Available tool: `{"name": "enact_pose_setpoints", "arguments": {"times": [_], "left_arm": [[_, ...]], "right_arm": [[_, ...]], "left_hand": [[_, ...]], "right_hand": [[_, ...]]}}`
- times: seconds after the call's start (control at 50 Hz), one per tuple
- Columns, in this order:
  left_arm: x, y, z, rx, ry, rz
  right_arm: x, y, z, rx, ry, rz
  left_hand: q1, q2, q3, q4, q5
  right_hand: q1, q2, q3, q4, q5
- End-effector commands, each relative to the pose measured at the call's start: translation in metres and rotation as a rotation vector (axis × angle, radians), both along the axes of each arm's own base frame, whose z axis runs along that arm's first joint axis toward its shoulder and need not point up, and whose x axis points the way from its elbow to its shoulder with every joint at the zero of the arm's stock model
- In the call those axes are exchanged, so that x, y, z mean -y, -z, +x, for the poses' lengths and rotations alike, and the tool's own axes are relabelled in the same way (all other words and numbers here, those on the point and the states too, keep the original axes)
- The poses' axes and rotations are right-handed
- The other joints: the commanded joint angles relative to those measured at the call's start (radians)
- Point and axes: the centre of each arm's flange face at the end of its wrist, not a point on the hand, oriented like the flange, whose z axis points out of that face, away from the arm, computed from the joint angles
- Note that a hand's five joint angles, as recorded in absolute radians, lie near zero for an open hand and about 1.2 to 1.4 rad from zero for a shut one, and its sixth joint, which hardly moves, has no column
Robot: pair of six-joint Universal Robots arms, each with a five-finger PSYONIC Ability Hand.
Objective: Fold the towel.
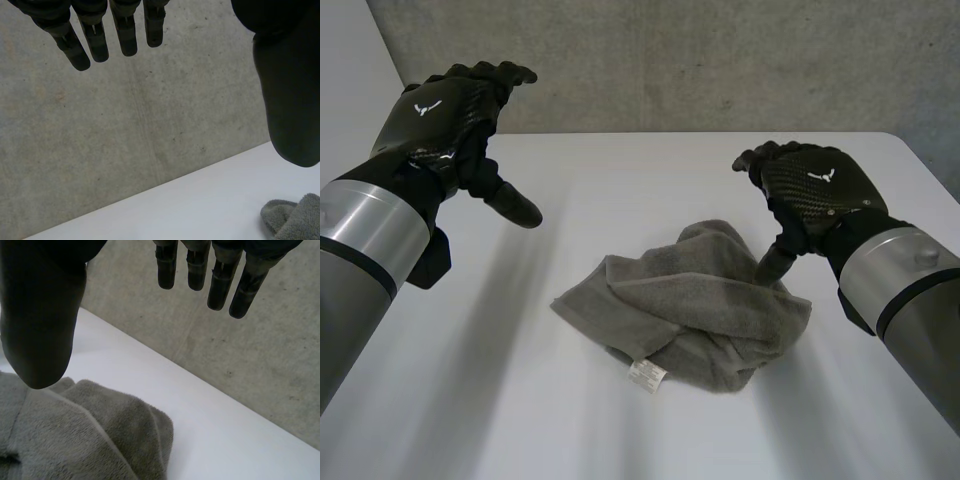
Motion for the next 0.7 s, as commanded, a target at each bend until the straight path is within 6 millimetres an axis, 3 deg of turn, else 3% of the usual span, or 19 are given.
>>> {"name": "enact_pose_setpoints", "arguments": {"times": [0.02, 0.08, 0.2, 0.32, 0.42, 0.56, 0.7], "left_arm": [[0.000, 0.006, 0.000, 0.016, 0.005, 0.015], [0.001, 0.010, -0.001, 0.025, 0.008, 0.022], [0.030, 0.049, -0.018, 0.077, 0.020, 0.106], [0.048, 0.078, -0.036, 0.132, 0.049, 0.166], [0.063, 0.112, -0.059, 0.258, 0.126, 0.176], [0.066, 0.142, -0.073, 0.327, 0.227, 0.201], [0.060, 0.162, -0.086, 0.360, 0.287, 0.223]], "right_arm": [[0.002, -0.005, 0.000, 0.010, -0.007, -0.015], [0.002, -0.005, 0.001, 0.008, -0.009, -0.015], [0.011, 0.011, 0.008, -0.057, -0.042, 0.023], [0.033, 0.045, 0.005, -0.179, -0.054, 0.108], [0.049, 0.075, 0.000, -0.263, -0.043, 0.189], [0.072, 0.113, -0.011, -0.302, -0.005, 0.292], [0.078, 0.129, -0.014, -0.308, -0.003, 0.332]], "left_hand": [[-0.011, -0.012, -0.004, -0.014, -0.191], [-0.008, -0.009, -0.001, -0.012, -0.188], [0.045, 0.043, 0.052, 0.041, -0.135], [0.104, 0.102, 0.111, 0.100, -0.076], [0.160, 0.158, 0.166, 0.156, -0.021], [0.157, 0.155, 0.163, 0.153, -0.024], [0.154, 0.152, 0.160, 0.150, -0.027]], "right_hand": [[-0.052, -0.071, -0.070, -0.081, -0.063], [-0.052, -0.071, -0.070, -0.081, -0.063], [0.006, -0.014, -0.013, -0.023, -0.006], [0.017, -0.002, -0.001, -0.012, 0.006], [0.041, 0.021, 0.022, 0.012, 0.030], [0.126, 0.107, 0.107, 0.097, 0.115], [0.126, 0.107, 0.107, 0.097, 0.115]]}}
